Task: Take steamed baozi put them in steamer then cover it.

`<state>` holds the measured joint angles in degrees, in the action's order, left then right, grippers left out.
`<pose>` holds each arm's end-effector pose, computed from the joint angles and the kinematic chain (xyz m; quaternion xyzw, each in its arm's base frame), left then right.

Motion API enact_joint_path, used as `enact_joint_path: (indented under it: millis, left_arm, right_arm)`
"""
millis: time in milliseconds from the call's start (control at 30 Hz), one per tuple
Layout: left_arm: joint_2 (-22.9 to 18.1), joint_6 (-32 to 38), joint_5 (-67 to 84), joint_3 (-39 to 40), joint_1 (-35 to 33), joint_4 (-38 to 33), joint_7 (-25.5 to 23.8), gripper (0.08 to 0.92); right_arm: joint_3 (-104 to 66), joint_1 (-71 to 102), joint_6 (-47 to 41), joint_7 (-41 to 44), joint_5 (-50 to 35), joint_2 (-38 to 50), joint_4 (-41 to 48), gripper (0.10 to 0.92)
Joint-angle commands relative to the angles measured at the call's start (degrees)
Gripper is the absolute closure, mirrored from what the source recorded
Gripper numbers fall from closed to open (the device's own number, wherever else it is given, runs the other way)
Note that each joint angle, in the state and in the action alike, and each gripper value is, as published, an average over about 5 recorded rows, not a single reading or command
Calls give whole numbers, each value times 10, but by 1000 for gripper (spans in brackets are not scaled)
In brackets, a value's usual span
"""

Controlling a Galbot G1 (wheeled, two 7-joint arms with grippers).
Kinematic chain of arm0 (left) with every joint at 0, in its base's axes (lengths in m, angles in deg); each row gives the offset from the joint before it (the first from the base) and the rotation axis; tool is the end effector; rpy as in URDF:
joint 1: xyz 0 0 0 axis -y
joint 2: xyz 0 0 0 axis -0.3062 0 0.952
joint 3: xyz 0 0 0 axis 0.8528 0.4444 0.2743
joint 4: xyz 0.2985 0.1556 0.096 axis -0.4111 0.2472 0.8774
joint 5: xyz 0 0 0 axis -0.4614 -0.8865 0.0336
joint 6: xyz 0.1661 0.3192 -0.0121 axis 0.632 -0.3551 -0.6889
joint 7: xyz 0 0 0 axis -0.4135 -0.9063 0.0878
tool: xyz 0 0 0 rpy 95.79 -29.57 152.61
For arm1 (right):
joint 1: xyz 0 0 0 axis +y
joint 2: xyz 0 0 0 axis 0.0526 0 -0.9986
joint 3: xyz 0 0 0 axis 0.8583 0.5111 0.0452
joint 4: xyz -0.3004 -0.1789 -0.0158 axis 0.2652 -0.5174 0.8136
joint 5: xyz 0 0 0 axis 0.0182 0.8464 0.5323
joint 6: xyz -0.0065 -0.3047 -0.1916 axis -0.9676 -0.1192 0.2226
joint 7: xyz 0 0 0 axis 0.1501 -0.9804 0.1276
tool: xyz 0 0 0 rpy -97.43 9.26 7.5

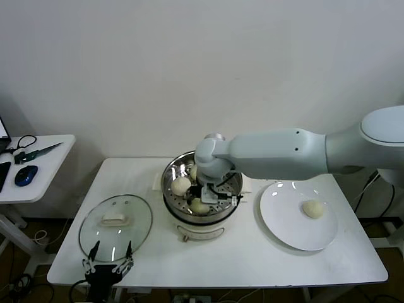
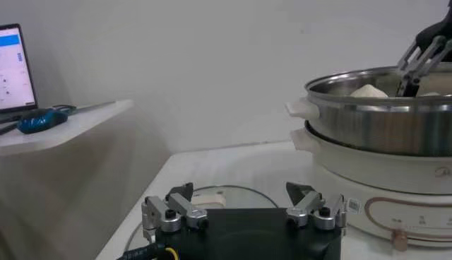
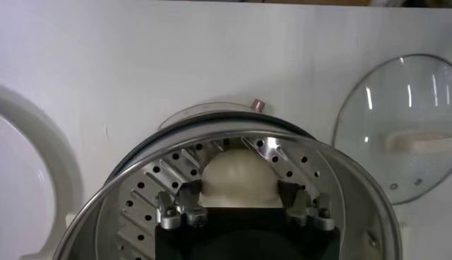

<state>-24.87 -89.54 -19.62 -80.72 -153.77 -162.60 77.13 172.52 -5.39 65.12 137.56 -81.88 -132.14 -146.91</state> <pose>0.0995 0.0391 -0.3176 0.0473 -0.9872 -0.0636 0.1387 0.4767 0.1861 -0.1083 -0.6443 0.0716 -0.7609 0.0284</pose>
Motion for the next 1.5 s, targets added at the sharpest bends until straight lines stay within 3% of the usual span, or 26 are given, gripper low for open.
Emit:
enact_joint_path:
  millis: [33, 200, 367, 533, 633, 833, 1033, 1200, 1500]
  left_arm:
    - [-1, 0, -1, 0, -1, 0, 0, 177]
    - [-1, 0, -1, 0, -3, -2, 0, 177]
    - [-2, -3, -1, 2, -2, -8, -2, 177]
    - [0, -5, 5, 4, 1, -8, -4, 177]
    - [1, -5, 6, 4, 3, -6, -4, 177]
    - [5, -7, 8, 4, 8, -3, -6, 177]
    - [4, -11, 10, 3, 13, -2, -9, 177]
    - [4, -14, 11, -1, 14, -2, -10, 177]
    - [1, -13, 10, -4, 8, 1, -9, 177]
  right_arm:
    - [-7, 5, 10, 0, -13, 1, 14, 236]
    - [-22, -33, 20, 18, -45, 38, 25, 204]
    - [7, -113, 12, 60, -171, 123, 30, 202]
    - [77, -180, -45, 72, -321, 215, 80, 203]
    - [103, -182, -111, 72, -343, 284, 102, 203]
    - [105, -116, -228, 63, -299, 411, 121, 203]
    - [-43, 64, -249, 59, -209, 475, 153, 203]
    - [-159, 199, -250, 67, -174, 476, 190, 203]
    - [-244, 278, -219, 76, -146, 410, 282, 203]
